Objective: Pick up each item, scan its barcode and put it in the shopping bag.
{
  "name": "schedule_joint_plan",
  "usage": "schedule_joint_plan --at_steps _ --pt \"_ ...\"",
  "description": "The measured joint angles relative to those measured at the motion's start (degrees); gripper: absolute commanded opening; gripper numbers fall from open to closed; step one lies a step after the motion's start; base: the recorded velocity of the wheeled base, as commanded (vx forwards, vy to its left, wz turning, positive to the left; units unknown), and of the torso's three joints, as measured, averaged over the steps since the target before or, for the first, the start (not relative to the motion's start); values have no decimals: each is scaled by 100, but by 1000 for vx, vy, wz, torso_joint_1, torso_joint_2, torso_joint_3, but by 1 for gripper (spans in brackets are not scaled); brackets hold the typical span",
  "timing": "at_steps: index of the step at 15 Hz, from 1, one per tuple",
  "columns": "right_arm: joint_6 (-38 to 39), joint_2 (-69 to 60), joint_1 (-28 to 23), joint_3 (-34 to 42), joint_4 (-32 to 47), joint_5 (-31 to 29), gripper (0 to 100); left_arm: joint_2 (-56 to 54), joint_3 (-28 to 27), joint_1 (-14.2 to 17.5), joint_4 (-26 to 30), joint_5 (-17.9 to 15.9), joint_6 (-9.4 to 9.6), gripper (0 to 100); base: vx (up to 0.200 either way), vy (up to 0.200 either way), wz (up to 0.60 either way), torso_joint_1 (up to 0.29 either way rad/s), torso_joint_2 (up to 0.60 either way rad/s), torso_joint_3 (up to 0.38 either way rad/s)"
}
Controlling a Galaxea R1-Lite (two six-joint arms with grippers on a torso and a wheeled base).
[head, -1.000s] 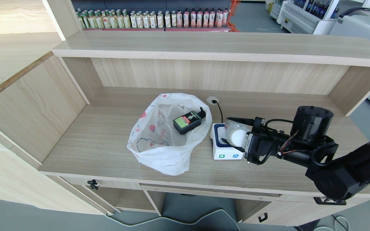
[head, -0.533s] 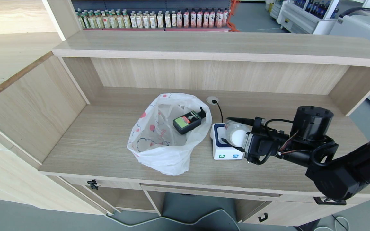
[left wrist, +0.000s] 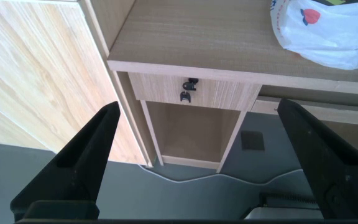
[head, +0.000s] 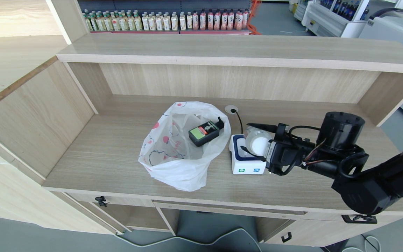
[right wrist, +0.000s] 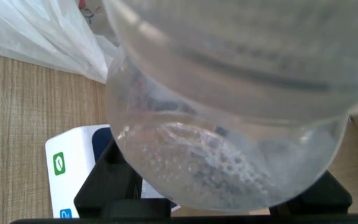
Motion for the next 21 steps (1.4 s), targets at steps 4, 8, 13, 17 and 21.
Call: schedule_joint_plan --at_steps 4,8,13,17,21 --pt "-5 22 0 -5 -2 0 0 0 0 2 0 0 0 100 0 0 0 0 0 0" --pt "41 15 -6 -21 2 -12 0 0 0 5 0 -2 -2 100 0 0 0 0 0 0" --pt "2198 -755 551 -435 444 -1652 0 0 0 0 0 0 -7 100 0 0 0 0 0 0" --pt "5226 -2155 1202 -558 2682 -4546 0 0 0 5 0 0 -7 100 0 50 0 -1 1 -1" --pt "6205 -2921 945 -171 3112 -4962 0 0 0 -5 2 0 -7 100 0 200 0 1 5 1"
